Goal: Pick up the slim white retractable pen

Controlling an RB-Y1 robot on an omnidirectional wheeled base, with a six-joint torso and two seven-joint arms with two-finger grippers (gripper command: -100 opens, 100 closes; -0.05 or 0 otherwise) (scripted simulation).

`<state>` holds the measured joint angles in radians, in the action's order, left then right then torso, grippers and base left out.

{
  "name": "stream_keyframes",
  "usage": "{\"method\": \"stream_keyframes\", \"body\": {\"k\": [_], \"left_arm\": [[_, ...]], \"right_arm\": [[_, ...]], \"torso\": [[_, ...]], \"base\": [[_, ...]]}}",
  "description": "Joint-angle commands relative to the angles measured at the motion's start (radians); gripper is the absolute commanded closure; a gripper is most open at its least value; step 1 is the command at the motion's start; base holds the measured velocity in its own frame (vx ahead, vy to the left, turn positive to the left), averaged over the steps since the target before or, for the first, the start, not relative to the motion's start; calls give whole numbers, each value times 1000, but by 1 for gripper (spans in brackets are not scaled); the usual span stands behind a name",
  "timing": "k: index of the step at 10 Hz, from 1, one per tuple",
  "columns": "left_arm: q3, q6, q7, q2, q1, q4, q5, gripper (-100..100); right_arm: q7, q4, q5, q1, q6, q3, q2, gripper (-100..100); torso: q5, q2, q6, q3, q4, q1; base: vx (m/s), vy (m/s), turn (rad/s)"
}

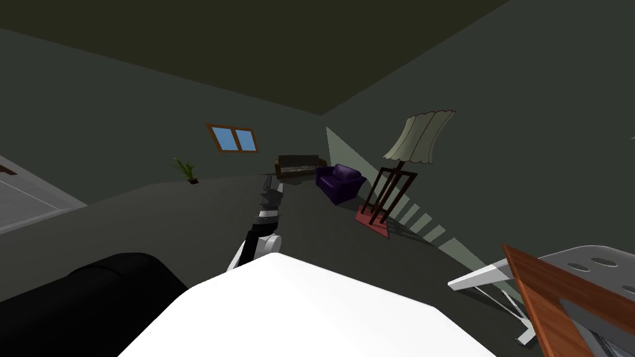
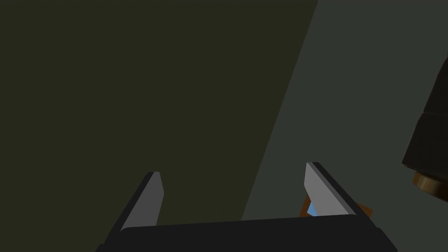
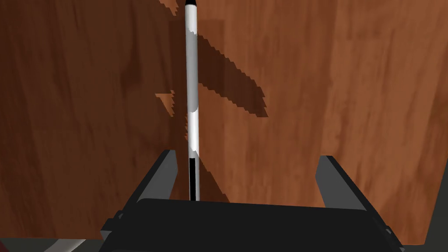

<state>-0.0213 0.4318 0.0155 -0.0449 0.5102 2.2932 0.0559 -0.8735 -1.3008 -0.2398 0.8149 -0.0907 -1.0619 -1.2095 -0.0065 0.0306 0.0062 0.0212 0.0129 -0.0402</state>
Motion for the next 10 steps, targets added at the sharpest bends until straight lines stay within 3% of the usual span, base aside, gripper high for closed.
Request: {"method": "stream_keyframes", "body": {"k": [1,4,5,6,7,10], "left_arm": [[0,0,0,0,0,0,0,0],[0,0,0,0,0,0,0,0],[0,0,0,0,0,0,0,0],[0,0,0,0,0,0,0,0],[0,0,0,0,0,0,0,0],[0,0,0,0,-1,0,0,0]], "right_arm": [[-17,-10,-7,17,7,-25,23,-100],[-42,-22,-17,27,23,-61,59,-100],[-34,-37,-14,30,7,-54,44,-100],[-36,-37,-15,32,9,-54,45,0],[-30,-8,-19,9,5,-39,68,-100],[-26,11,-21,-8,5,-30,83,-100]], "torso": [[0,0,0,0,0,0],[0,-1,0,-1,0,-2],[0,-2,0,-1,0,-2],[0,-4,0,-2,-1,2],[1,-7,0,-4,-1,6],[3,-19,1,-11,-4,15]], "base": [[124,-156,73],[105,-147,64],[41,-67,24],[8,-14,3],[-75,53,63],[-131,89,33]]}}
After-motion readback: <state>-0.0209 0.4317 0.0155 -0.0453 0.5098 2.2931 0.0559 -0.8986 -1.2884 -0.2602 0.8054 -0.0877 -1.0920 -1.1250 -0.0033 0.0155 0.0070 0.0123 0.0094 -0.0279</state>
